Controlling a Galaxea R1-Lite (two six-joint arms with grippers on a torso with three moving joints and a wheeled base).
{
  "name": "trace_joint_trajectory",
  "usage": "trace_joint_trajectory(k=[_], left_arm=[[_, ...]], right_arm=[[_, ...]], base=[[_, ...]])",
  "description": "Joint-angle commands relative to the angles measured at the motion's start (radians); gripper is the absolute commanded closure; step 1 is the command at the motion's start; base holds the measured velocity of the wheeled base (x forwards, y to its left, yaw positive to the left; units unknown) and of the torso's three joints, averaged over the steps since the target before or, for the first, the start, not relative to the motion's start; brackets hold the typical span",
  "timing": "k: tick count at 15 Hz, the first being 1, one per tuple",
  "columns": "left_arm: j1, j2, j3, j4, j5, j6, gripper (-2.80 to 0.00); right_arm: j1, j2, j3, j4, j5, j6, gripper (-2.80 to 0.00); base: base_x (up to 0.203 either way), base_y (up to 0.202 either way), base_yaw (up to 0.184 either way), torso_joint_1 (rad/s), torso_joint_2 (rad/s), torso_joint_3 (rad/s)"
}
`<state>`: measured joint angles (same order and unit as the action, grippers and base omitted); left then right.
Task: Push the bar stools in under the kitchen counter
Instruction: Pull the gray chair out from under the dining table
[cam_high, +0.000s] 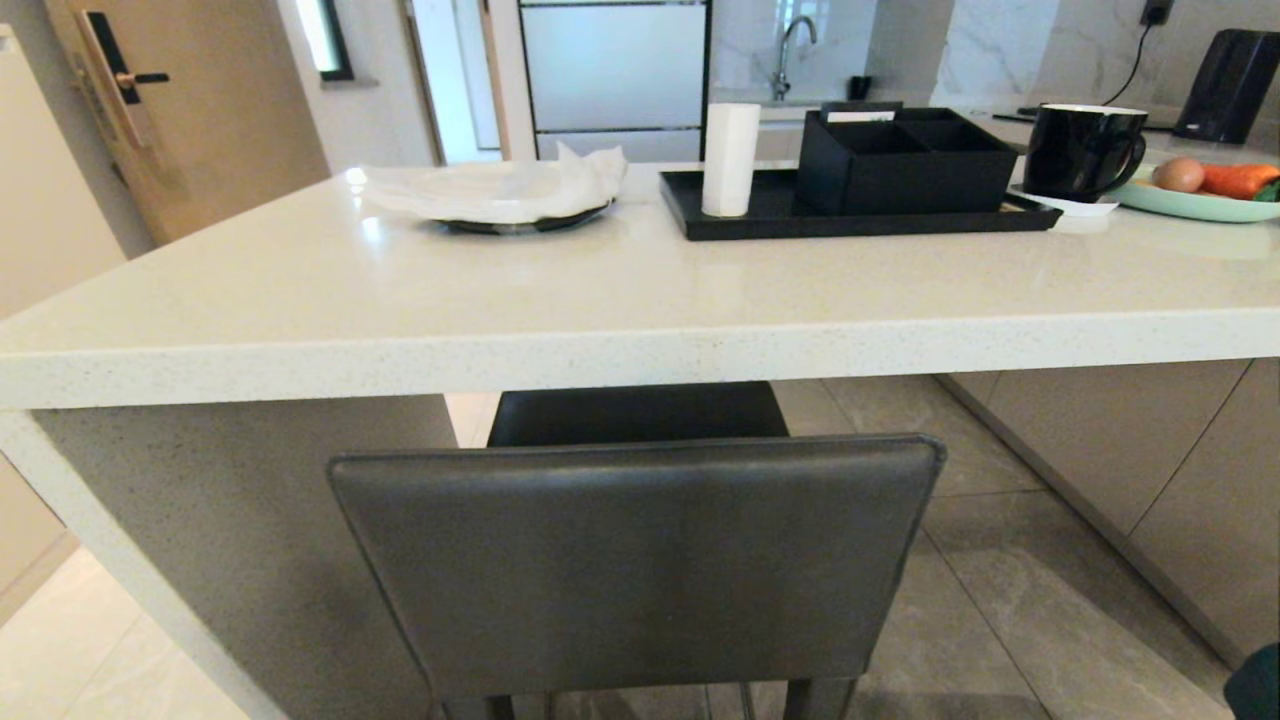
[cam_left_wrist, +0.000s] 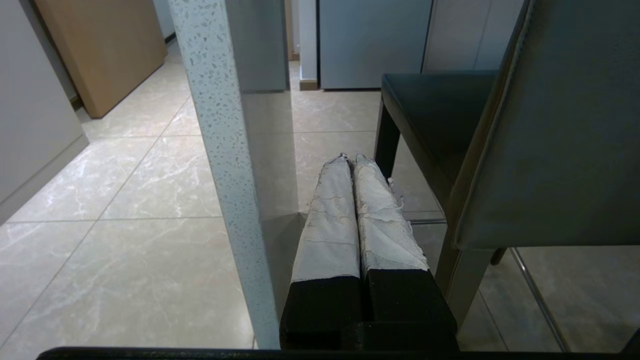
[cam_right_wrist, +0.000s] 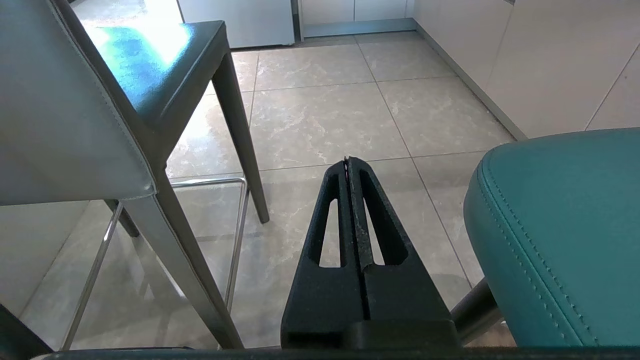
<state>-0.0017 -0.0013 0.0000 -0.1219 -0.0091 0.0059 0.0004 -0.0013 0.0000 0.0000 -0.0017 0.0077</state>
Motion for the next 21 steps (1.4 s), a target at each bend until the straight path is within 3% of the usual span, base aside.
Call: trace_joint_trajectory(k=[1,5,8,10,15,17,19,21], left_arm=[[0.0,0.001,0.04,-0.001,-0.002,0.005,0.0],[0.003,0.024,0.0,0.009,-0.019,0.043,0.0],[0.0,0.253,-0.086,-0.031,-0.047,0.003,0.0],[-0.001,0.464,-0.087,-0.164,-0.064,-0.01,0.0],[-0.056,0.982,-0.014,-0.68,-0.08,-0.025,0.0],[-0.114,1.087,0.007,-0.82,-0.093,-0.038,0.0],[-0.147,1.117,0.011,-0.839,-0.159,-0.075,0.0],[-0.144,1.192,-0.007,-0.857,-0.165,-0.078,0.0]], right_arm=[[0.0,0.001,-0.002,0.003,-0.003,0.006,0.0],[-0.002,0.054,-0.091,0.071,-0.027,0.023,0.0],[-0.004,0.345,-0.237,0.013,-0.054,0.118,0.0],[-0.005,0.558,-0.251,-0.125,-0.066,0.124,0.0],[0.003,0.949,-0.159,-0.589,-0.11,0.117,0.0],[0.049,0.946,-0.121,-0.618,-0.107,0.14,0.0],[0.098,0.929,-0.073,-0.616,-0.016,0.232,0.0],[0.101,0.892,-0.034,-0.613,0.032,0.245,0.0]], base=[[0.0,0.0,0.0,0.0,0.0,0.0],[0.0,0.0,0.0,0.0,0.0,0.0],[0.0,0.0,0.0,0.0,0.0,0.0],[0.0,0.0,0.0,0.0,0.0,0.0],[0.0,0.0,0.0,0.0,0.0,0.0],[0.0,0.0,0.0,0.0,0.0,0.0],[0.0,0.0,0.0,0.0,0.0,0.0],[0.0,0.0,0.0,0.0,0.0,0.0]])
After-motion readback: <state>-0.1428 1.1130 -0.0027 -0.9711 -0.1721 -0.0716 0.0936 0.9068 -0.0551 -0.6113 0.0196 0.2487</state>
